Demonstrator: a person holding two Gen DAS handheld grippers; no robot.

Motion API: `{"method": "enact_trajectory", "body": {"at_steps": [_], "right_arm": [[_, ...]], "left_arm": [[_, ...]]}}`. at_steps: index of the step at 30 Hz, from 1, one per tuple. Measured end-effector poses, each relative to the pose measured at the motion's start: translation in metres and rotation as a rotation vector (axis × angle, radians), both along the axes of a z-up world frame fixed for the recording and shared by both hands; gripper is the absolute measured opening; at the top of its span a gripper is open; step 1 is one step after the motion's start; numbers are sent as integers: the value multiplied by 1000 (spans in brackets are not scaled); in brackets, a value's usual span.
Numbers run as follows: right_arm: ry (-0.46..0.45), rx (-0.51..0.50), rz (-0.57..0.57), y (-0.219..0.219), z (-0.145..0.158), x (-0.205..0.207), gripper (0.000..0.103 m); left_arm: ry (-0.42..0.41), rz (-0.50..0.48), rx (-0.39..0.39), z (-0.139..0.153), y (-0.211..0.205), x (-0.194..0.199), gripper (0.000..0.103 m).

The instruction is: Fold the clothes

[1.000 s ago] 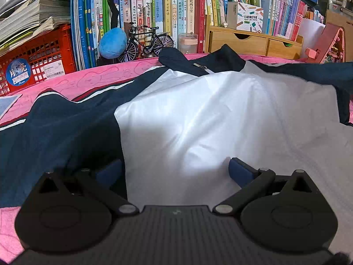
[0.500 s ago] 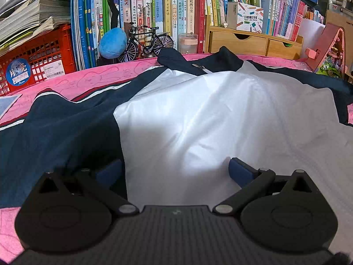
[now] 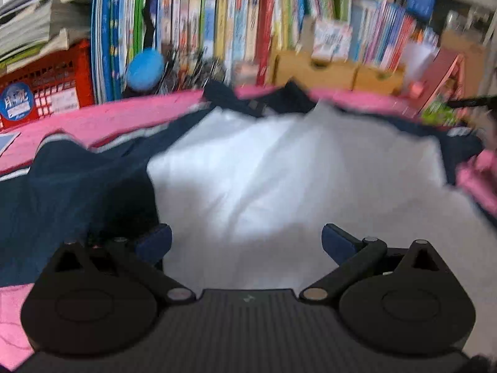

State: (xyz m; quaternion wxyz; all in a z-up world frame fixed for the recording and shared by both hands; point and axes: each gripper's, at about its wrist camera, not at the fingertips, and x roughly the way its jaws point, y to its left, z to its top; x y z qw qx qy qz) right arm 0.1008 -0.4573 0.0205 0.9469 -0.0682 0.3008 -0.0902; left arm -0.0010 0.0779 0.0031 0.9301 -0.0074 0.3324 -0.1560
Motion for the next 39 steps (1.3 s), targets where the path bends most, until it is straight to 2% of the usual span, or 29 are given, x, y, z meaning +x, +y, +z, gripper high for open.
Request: {"method": "enact_trajectory", "body": {"at_steps": [3, 6, 9, 11, 13, 16, 18, 19, 21, 22, 24, 26, 27, 29, 30, 33, 36, 39], "right_arm": [[-38, 25, 236, 80, 29, 2, 90], [-41, 33, 398, 149, 42, 18, 94], [22, 73, 448, 198, 36, 53, 94], [61, 62, 459, 227, 21, 65, 94], [106, 51, 484, 246, 4, 71, 91], [166, 55, 518, 259, -20, 66, 84], [192, 41, 501, 261, -34, 69, 84], [191, 64, 484, 257, -36, 73, 84], [185, 82, 423, 248, -38, 83, 84], [173, 74, 382, 243, -39, 88, 84], [140, 48, 307, 231, -44, 101, 95], [145, 67, 258, 220, -46, 110, 95], [144, 73, 273, 217, -44, 110, 93], [135, 81, 321, 213, -39, 107, 92], [115, 90, 366, 213, -35, 104, 92], [61, 144, 475, 220, -25, 101, 92], [49, 193, 545, 232, -21, 105, 92], [84, 151, 572, 252, -29, 113, 92]], "left_arm": [[-76, -27, -35, 30, 7, 5, 103], [-138, -23, 31, 51, 23, 45, 103], [-120, -9, 150, 49, 33, 89, 103], [-83, 12, 202, 39, 42, 104, 103], [-24, -3, 197, 24, 56, 112, 103], [39, 43, 239, 0, 73, 117, 103], [85, 83, 187, -10, 90, 121, 103], [107, 102, 161, -16, 98, 123, 103], [113, 161, 172, -26, 109, 127, 103], [114, 189, 175, -30, 115, 129, 103], [138, 246, 143, -29, 126, 135, 103], [108, 233, 171, -16, 121, 131, 101], [42, 178, 187, -4, 118, 124, 101], [-107, 2, 169, 13, 107, 115, 103], [-127, -41, 167, 18, 100, 118, 103], [-48, -75, 181, 14, 72, 152, 103], [89, -116, 125, -4, 51, 189, 103], [148, -91, 130, -24, 37, 213, 103]]}}
